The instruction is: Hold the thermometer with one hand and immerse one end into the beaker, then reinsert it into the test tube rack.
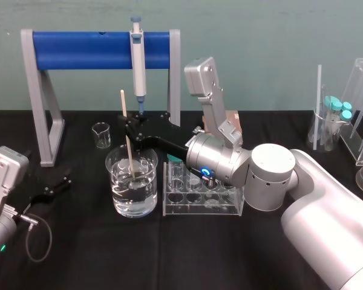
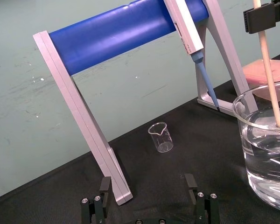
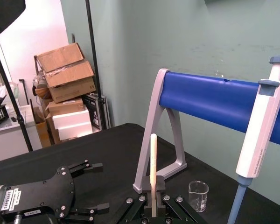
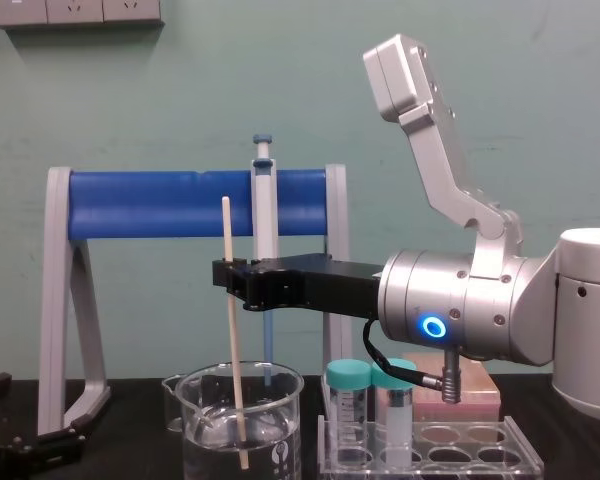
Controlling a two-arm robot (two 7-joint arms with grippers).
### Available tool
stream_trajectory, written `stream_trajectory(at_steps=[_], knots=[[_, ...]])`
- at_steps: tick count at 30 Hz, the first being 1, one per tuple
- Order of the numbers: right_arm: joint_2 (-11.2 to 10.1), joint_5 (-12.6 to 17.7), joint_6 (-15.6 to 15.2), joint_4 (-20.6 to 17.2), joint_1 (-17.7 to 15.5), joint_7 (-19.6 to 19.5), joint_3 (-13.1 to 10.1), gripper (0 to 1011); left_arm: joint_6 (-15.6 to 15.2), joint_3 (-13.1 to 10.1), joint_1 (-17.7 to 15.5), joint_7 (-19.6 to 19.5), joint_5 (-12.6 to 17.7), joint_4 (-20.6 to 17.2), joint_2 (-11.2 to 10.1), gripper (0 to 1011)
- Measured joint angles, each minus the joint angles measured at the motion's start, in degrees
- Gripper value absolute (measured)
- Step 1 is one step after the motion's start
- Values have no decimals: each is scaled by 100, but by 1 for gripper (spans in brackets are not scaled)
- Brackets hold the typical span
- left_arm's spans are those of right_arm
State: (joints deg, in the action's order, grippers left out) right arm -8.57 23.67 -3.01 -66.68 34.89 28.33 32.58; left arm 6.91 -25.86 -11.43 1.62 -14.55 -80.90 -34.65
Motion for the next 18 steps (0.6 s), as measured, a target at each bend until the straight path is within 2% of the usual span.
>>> stream_trajectory(at_steps=[18], knots=[[-6, 80, -12, -80, 11, 97, -60, 55, 0, 0, 0, 0, 0, 0, 0, 1004]])
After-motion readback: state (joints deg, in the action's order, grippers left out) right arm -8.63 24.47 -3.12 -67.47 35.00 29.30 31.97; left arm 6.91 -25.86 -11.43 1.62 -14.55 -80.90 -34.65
